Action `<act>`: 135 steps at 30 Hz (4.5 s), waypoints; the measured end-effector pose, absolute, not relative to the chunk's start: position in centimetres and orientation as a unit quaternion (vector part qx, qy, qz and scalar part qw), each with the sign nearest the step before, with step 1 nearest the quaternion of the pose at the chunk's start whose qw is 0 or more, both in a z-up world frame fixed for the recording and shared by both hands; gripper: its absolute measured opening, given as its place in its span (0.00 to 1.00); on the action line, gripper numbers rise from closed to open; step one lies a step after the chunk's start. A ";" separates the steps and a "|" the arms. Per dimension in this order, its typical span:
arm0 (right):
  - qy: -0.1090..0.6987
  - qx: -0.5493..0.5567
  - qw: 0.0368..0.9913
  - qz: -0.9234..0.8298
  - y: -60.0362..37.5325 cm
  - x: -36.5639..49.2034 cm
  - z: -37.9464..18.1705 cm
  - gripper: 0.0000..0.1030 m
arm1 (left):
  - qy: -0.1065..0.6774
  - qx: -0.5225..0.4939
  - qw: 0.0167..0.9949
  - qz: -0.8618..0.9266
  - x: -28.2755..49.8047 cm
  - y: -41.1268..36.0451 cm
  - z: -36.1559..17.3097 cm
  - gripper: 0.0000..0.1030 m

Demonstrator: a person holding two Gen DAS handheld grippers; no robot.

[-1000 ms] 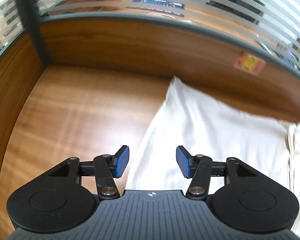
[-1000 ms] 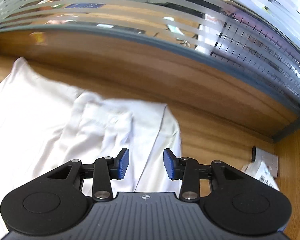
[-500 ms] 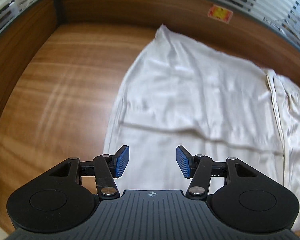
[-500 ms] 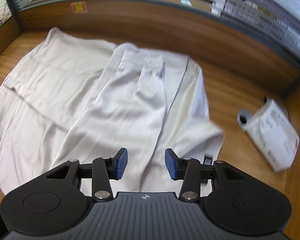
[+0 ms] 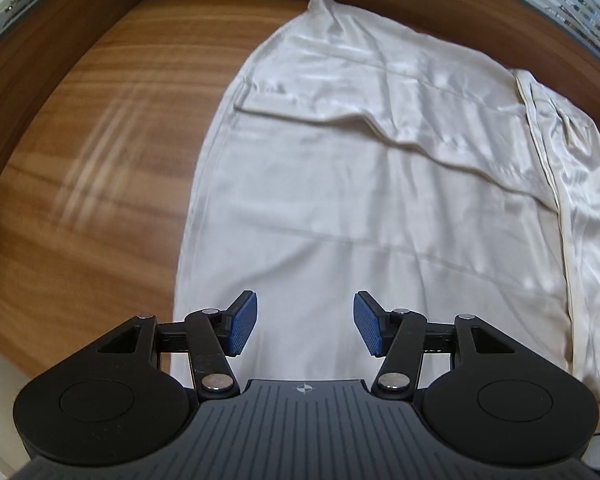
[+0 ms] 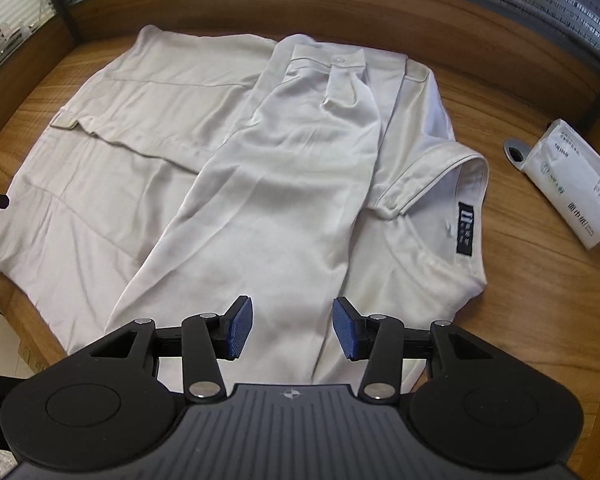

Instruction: Fold clothes

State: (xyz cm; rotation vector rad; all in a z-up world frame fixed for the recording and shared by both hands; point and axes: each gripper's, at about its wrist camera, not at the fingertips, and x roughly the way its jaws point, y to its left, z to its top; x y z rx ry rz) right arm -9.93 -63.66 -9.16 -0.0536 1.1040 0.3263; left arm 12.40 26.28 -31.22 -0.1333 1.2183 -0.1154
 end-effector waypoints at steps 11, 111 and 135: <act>0.524 -0.046 0.827 0.201 -60.9 -14.8 -10.5 0.54 | 0.572 -0.038 0.817 -0.065 8.5 27.1 -31.3 0.62; 0.418 -0.112 0.828 0.357 -26.5 -14.0 -7.0 0.01 | 0.395 0.232 0.766 -0.450 11.5 28.2 -32.1 0.43; 0.494 -0.104 0.847 0.165 -43.7 -19.8 -10.8 0.54 | 0.404 0.161 0.818 -0.375 13.2 28.2 -31.0 0.04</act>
